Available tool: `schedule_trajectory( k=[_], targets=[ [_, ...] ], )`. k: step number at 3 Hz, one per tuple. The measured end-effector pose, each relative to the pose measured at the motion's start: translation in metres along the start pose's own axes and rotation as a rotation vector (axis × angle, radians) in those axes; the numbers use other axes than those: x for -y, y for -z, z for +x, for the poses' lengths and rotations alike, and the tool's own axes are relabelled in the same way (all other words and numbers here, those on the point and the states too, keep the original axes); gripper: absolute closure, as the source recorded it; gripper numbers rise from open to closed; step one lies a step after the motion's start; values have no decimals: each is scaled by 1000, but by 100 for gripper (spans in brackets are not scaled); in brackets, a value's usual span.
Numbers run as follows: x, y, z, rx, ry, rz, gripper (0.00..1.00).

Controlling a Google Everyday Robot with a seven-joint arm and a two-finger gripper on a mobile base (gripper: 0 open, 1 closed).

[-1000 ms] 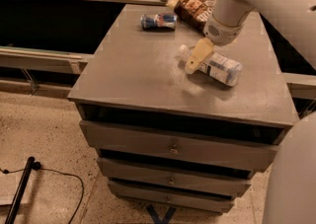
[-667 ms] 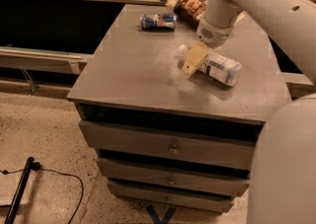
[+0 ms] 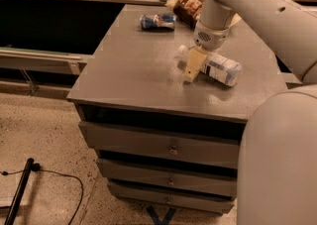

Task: Place blue plastic bottle upright

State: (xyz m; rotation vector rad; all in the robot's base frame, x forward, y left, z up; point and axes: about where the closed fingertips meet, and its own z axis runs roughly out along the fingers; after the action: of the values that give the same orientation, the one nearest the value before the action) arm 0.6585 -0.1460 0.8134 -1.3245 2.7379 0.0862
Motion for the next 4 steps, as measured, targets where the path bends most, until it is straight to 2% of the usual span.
schedule_trajectory(
  k=[2, 3, 4],
  targets=[
    [0, 12, -2, -4, -1, 3, 83],
    [0, 12, -2, -4, -1, 3, 100],
    [-8, 39, -8, 119, 11, 0, 100]
  ],
)
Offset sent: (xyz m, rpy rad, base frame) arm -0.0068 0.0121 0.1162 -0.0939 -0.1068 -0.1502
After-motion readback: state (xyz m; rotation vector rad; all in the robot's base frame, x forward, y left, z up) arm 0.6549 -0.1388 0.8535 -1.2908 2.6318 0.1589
